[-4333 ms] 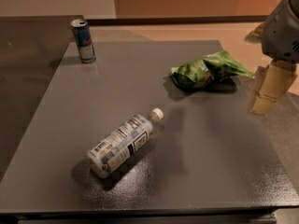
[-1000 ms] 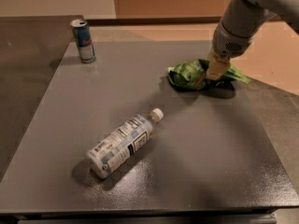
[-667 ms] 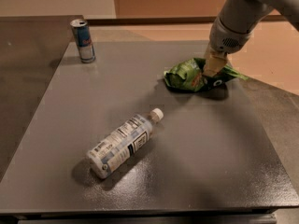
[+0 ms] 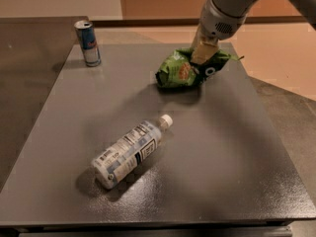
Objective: Move green rice chip bag near redbull can
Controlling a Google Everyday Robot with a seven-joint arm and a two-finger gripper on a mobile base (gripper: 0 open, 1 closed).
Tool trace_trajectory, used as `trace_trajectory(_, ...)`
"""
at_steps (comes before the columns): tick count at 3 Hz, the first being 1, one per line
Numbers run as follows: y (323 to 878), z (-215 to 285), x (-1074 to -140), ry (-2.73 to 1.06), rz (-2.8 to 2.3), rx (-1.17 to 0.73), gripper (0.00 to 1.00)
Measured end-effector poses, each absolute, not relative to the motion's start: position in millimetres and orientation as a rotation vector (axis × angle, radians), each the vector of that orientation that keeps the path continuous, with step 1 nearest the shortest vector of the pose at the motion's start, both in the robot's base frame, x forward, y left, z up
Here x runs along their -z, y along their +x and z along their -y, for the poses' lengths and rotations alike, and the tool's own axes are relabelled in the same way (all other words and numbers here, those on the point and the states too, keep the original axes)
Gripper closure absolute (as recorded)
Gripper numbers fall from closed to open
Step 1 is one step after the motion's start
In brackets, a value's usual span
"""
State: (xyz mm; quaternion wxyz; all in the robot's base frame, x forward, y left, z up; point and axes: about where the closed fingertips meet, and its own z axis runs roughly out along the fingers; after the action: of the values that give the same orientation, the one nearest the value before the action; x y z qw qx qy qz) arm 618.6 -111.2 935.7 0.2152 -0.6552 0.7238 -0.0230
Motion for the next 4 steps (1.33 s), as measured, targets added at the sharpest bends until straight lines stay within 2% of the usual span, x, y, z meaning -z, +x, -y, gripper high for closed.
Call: trace_trajectory(4,656.7,-43.9,-949.4,-1.837,-1.613,0.101,1.00)
